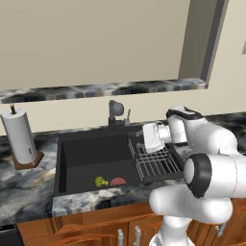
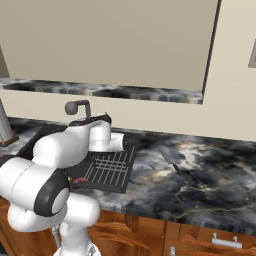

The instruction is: Turn on the sink faucet. Then move the broccoli from the counter to the sink. Turn off the sink. Move the vegetable from the sink to the pot next to the stove. Finally move the pot to the rear left burner.

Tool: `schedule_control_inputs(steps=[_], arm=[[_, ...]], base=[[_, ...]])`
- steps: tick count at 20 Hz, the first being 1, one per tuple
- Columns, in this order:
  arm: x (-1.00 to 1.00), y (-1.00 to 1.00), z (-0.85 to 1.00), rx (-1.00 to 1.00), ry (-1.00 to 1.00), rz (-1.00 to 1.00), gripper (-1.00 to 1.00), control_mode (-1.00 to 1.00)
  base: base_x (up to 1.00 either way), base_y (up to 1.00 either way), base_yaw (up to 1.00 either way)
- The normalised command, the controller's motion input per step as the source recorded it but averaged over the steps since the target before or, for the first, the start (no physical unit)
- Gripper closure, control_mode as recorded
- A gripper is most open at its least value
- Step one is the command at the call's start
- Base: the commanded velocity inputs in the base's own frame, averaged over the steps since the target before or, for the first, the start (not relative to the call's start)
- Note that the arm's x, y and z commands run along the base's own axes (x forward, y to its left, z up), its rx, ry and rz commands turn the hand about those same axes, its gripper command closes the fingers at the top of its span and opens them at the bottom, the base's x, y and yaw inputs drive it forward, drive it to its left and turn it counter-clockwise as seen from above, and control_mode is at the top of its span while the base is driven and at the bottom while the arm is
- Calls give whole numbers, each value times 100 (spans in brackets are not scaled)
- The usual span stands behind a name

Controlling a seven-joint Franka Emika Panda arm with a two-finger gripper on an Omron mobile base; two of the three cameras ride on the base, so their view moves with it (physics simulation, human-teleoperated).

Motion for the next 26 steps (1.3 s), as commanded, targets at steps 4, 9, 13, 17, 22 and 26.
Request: schedule_control_inputs(steps=[4,9,13,17,22,26], arm=[[-56,40,15,-8,7,-4,-100,-100],[-51,40,9,-10,8,-6,-100,-100],[-39,45,9,-12,11,-8,-100,-100],[-29,50,6,-14,15,-9,-100,-100],[-21,56,1,-17,18,-10,-100,-100],[-8,55,0,-18,20,-12,-100,-100]], base=[[0,0,0],[0,0,0],[0,0,0],[0,0,0],[0,0,0],[0,0,0]])
